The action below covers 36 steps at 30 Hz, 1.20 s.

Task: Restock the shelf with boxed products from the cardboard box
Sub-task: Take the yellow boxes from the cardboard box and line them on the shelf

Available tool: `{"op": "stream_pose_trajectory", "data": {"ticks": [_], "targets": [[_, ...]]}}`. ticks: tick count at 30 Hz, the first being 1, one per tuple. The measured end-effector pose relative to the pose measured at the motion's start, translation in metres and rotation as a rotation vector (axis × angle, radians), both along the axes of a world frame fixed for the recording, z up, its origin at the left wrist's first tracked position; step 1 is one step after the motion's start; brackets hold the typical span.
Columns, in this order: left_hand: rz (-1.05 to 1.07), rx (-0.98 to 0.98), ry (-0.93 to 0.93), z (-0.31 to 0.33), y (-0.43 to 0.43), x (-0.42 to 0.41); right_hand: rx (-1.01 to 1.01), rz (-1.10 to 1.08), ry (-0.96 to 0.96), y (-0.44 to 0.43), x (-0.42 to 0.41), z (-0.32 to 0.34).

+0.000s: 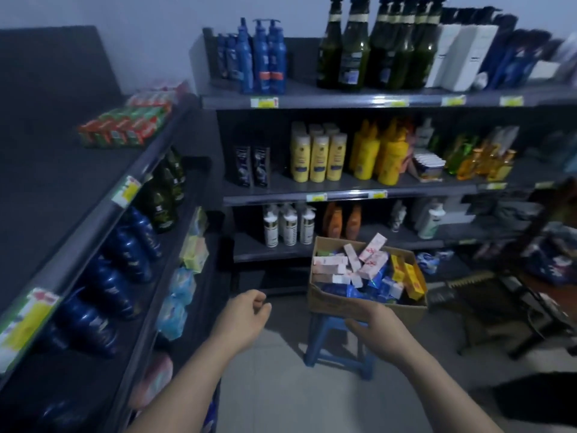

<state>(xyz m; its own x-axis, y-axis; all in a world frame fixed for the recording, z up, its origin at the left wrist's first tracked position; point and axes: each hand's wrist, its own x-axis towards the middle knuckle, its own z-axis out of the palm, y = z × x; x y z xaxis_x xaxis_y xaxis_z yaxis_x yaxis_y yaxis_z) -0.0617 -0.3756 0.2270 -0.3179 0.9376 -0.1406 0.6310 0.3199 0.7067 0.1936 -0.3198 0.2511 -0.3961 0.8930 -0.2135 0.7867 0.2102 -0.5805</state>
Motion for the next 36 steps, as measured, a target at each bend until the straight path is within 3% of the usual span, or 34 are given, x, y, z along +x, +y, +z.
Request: {"op": "stream_pose_trajectory", "data": {"ticks": [8,25,36], "targets": [[-0.175,-0.113,-0.049,-0.038,0.109,0.034,-0.069,-0.226,-0.032,0.070,0.025,-0.030],[-0.251,-0.254,-0.086,-0.115,0.354,0.159,-0.150,-0.554,-0.076,0.294,0.161,-0.117],[-0.528,-0.348,-0.035,-0.172,0.501,0.229,-0.280,-0.661,-0.111,0.365,0.204,-0.196]]}}
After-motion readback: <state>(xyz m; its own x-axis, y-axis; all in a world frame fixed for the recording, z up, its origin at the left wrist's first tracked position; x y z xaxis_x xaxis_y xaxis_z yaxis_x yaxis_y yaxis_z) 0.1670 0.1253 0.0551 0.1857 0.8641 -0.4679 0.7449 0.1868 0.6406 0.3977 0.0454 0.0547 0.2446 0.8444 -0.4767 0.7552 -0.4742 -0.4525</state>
